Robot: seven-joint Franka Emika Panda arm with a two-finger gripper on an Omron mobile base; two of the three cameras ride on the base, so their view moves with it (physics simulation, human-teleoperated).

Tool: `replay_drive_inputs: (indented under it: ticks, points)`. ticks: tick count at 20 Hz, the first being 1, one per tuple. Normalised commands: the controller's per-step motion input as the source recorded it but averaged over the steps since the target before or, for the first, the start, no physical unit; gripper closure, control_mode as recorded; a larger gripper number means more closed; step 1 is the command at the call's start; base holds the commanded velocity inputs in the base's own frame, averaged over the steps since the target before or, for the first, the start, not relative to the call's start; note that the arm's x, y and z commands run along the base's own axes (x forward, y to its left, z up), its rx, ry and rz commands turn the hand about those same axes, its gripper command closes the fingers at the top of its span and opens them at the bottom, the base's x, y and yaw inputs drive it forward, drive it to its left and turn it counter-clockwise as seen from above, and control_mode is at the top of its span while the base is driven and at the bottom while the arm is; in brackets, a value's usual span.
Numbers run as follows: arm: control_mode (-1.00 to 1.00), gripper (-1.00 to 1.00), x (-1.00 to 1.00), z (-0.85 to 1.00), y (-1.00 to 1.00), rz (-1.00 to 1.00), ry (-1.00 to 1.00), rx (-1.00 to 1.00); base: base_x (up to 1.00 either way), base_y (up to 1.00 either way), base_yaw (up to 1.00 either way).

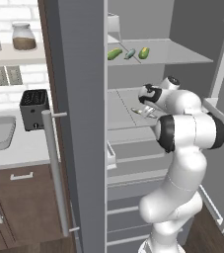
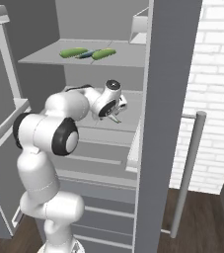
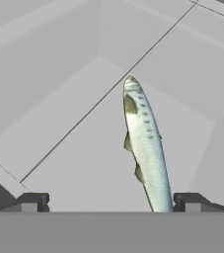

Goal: Place one corn and one fish in each tupperware on the nearby counter, to pack two identical lunches.

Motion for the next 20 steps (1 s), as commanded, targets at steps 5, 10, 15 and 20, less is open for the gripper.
replay_drive_inputs:
  ticks: [5, 10, 15, 20]
  points:
    - [-1.0, -1.0, 0.24, -0.21, 0.03, 0.0, 0.0, 0.0, 0.0, 0.0, 0.0]
    - [-1.0, -1.0, 0.37, -0.05, 0.0, 0.0, 0.01, 0.0, 0.0, 0.0, 0.0]
    - [-1.0, -1.0, 0.26, 0.0, 0.0, 0.0, 0.0, 0.0, 0.0, 0.0, 0.0]
    - [-1.0, -1.0, 0.09, -0.06, 0.0, 0.0, 0.0, 0.0, 0.0, 0.0, 0.0]
